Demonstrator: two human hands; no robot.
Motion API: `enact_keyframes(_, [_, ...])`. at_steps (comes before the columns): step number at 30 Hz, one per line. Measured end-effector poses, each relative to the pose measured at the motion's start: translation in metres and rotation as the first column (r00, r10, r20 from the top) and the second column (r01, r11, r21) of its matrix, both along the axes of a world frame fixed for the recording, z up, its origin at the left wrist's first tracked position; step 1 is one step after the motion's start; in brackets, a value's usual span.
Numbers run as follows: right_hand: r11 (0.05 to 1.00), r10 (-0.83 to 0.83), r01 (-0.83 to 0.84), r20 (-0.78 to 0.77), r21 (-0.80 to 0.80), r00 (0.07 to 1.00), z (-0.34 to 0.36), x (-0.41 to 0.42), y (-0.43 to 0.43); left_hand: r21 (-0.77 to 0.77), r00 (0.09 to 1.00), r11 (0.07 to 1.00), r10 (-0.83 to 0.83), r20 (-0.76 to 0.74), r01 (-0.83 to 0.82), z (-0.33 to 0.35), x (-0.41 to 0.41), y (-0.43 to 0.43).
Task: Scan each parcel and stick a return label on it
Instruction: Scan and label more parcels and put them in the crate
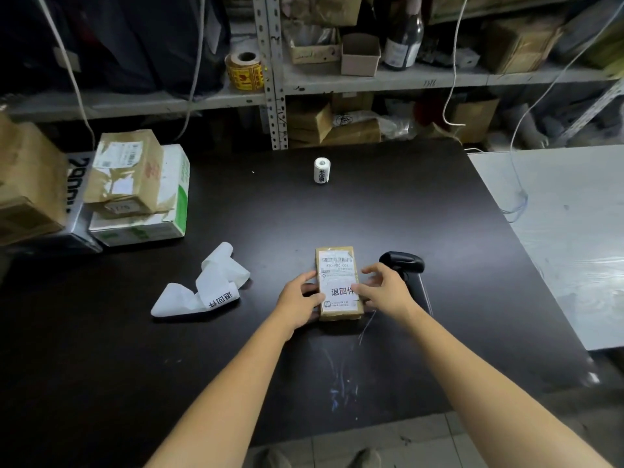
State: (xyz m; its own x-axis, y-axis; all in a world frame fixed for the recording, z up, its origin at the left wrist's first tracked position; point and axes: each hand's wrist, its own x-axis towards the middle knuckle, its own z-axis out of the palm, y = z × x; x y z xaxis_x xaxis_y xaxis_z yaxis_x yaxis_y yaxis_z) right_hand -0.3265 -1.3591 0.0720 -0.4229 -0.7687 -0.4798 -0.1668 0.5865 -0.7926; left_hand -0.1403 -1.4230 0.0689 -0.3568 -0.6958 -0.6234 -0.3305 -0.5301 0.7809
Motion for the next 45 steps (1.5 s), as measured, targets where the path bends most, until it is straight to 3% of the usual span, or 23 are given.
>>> enact_keyframes(2, [0.999,-0.045,0.044,0.143,0.005,0.989,0.000,0.000,-0.001,0.025,1.000,1.000,0.010,-0.020,-0.009,0.000,0.000,0.000])
enact_keyframes(5, [0.998,-0.061,0.065,0.152,-0.022,0.986,0.006,0.001,-0.003,0.036,0.997,0.998,0.060,-0.043,-0.058,0.004,-0.003,0.005])
enact_keyframes(9, [0.991,-0.095,0.110,0.189,-0.071,0.977,0.031,0.000,-0.006,-0.071,0.993,0.993,0.092,-0.067,-0.097,0.028,-0.004,0.010])
enact_keyframes(14, [0.973,0.146,-0.114,0.149,-0.201,0.978,0.092,0.022,-0.019,-0.169,0.957,0.948,0.248,-0.149,-0.272,0.085,0.029,0.026])
enact_keyframes(19, [0.886,0.415,-0.367,0.134,-0.282,0.900,0.156,0.097,-0.020,-0.252,0.866,0.828,0.473,-0.163,-0.500,0.150,0.101,0.077])
enact_keyframes(22, [0.803,0.556,-0.483,0.149,-0.349,0.818,0.183,0.160,-0.007,-0.303,0.793,0.734,0.585,-0.172,-0.607,0.185,0.158,0.119])
enact_keyframes(28, [0.539,0.829,-0.722,0.120,-0.434,0.546,0.232,0.343,0.065,-0.424,0.574,0.472,0.805,-0.148,-0.773,0.234,0.308,0.251])
enact_keyframes(36, [0.206,0.975,-0.868,0.016,-0.451,0.223,0.233,0.589,0.233,-0.510,0.238,0.180,0.970,-0.050,-0.841,0.233,0.503,0.467])
enact_keyframes(45, [0.057,0.996,-0.934,0.078,-0.352,0.032,0.185,0.790,0.410,-0.438,0.007,0.013,1.000,0.014,-0.899,0.188,0.667,0.662])
